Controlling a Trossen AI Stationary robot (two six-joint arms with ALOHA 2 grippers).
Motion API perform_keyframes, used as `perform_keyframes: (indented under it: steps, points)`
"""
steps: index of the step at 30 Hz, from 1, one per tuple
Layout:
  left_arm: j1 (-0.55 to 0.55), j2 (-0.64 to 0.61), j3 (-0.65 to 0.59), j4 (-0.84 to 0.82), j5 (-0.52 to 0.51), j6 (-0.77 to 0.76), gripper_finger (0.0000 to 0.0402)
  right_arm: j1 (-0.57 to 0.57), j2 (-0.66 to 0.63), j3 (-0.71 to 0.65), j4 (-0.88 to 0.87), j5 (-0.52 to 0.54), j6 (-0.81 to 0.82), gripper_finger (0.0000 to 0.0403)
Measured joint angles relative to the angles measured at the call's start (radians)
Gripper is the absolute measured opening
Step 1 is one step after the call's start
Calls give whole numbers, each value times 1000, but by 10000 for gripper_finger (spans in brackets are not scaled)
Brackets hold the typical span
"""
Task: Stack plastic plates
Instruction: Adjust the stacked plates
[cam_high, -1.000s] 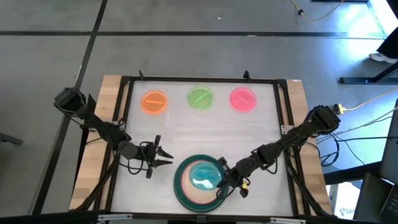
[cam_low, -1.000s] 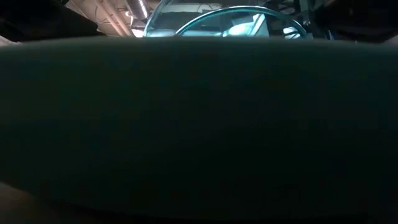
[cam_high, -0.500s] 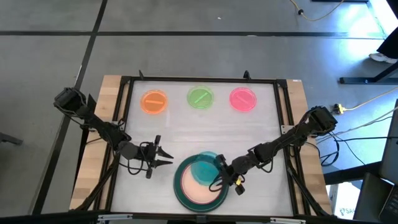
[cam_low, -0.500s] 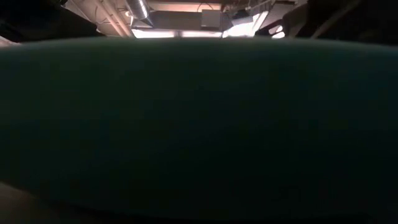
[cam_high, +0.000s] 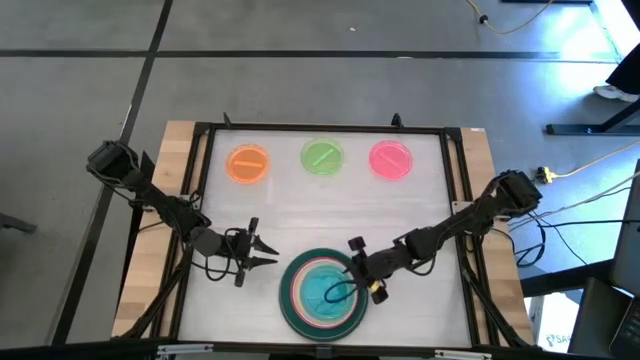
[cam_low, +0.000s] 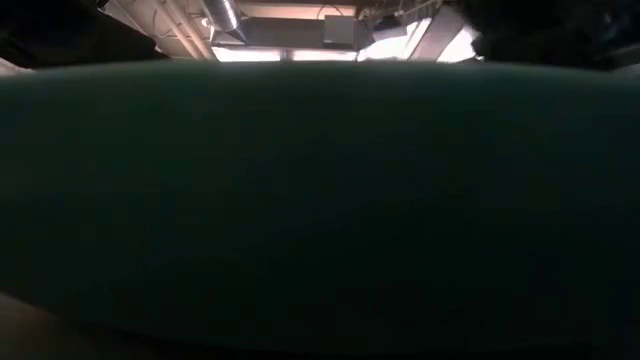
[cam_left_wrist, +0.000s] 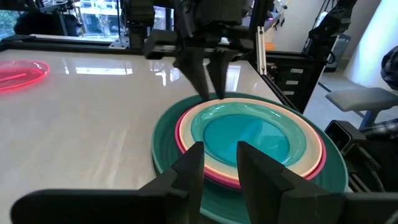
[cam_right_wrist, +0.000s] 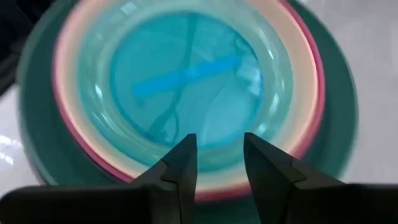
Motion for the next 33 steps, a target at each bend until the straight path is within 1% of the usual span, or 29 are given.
perform_keyframes:
  steps: [5,7,9,10,12,14,15,16,18,21,25,29,33]
  points:
    - [0,0,0,0,0,0,88,1,-1,110,-214,-24,8,124]
    - [0,0,0,5,0,-6,88,2,-7,146,-314,-59,23,124]
    - [0,0,0,6,4,-47,88,2,-30,158,-405,-102,57,124]
    - [0,0,0,4,20,-81,88,1,-49,161,-448,-122,89,124]
    - [-3,0,0,-6,86,-149,88,0,-88,161,-555,-145,163,124]
    - [-18,0,0,-22,160,-225,88,2,-134,157,-643,-150,246,124]
    - [-29,0,0,-31,185,-263,88,3,-159,147,-659,-150,289,124]
    - [-43,0,1,-48,203,-308,87,10,-183,131,-656,-150,330,124]
    - [-77,7,1,-95,204,-401,85,19,-219,84,-612,-147,390,124]
    - [-138,70,0,-110,189,-539,84,37,-215,-4,-488,-158,426,124]
    - [-207,194,48,-99,197,-650,83,41,-176,-116,-218,-189,423,124]
    - [-223,339,156,-96,244,-646,83,39,-135,-160,-49,-202,395,124]
    - [-202,470,261,-96,314,-592,83,40,-104,-162,-13,-212,392,124]
